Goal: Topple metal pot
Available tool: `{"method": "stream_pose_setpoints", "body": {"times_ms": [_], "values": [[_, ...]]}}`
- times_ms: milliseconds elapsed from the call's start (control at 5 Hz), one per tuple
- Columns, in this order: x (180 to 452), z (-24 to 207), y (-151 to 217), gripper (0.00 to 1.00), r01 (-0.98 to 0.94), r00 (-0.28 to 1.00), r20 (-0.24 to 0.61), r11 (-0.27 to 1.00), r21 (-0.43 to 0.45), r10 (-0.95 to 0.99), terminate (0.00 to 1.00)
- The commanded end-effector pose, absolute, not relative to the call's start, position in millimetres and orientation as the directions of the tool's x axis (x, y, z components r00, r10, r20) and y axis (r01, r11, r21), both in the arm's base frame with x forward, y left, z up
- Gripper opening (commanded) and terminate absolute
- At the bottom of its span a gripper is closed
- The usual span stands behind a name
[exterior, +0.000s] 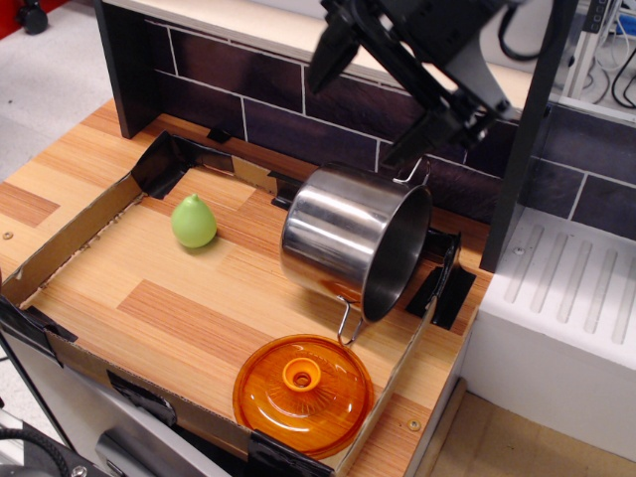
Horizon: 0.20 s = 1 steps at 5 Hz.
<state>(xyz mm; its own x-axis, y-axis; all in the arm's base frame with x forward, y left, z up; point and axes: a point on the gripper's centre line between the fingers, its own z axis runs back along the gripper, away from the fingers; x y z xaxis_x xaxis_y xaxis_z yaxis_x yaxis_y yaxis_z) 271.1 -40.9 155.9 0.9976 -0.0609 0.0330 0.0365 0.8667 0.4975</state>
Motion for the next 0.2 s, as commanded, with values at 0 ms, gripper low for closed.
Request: {"method": "stream_pose_setpoints", "body": {"times_ms": [0], "values": [[275.1, 170.4, -45.1, 1.00, 0.007, 0.994, 0.093, 0.880, 0.475, -0.058, 1.00]]}}
